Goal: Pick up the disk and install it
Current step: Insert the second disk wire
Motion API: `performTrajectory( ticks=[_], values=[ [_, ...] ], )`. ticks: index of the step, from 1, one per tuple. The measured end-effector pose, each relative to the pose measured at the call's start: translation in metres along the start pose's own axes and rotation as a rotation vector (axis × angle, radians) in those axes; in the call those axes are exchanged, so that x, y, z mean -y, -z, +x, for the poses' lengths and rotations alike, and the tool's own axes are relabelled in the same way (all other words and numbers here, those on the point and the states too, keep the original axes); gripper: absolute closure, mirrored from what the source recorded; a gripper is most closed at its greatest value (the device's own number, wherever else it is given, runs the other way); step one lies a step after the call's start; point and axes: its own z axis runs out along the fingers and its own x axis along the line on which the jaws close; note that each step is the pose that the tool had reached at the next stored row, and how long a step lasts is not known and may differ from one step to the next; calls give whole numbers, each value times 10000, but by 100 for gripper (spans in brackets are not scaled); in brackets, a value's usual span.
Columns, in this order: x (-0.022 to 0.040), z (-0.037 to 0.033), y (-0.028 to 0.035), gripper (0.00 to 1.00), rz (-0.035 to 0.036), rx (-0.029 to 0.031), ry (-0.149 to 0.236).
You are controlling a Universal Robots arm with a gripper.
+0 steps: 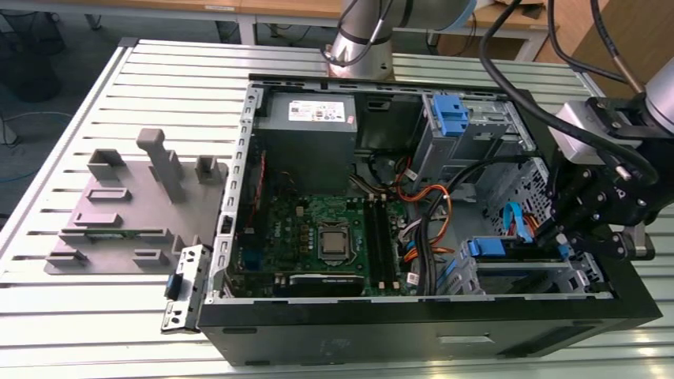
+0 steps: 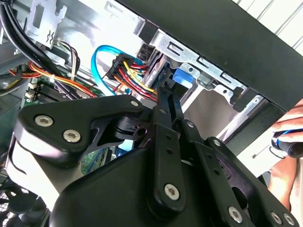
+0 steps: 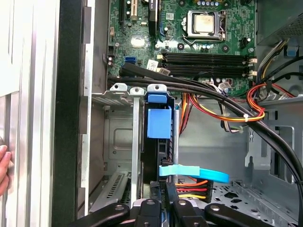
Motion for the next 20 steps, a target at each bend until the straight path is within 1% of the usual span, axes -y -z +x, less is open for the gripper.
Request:
performTrajectory(
  ticks=[4,9,20],
  values=[
    [0,-8,3,84,1,-7,0],
    [1,-11,-12,84,1,-12,0],
    [1,-11,-21,84,1,-7,0]
  ],
)
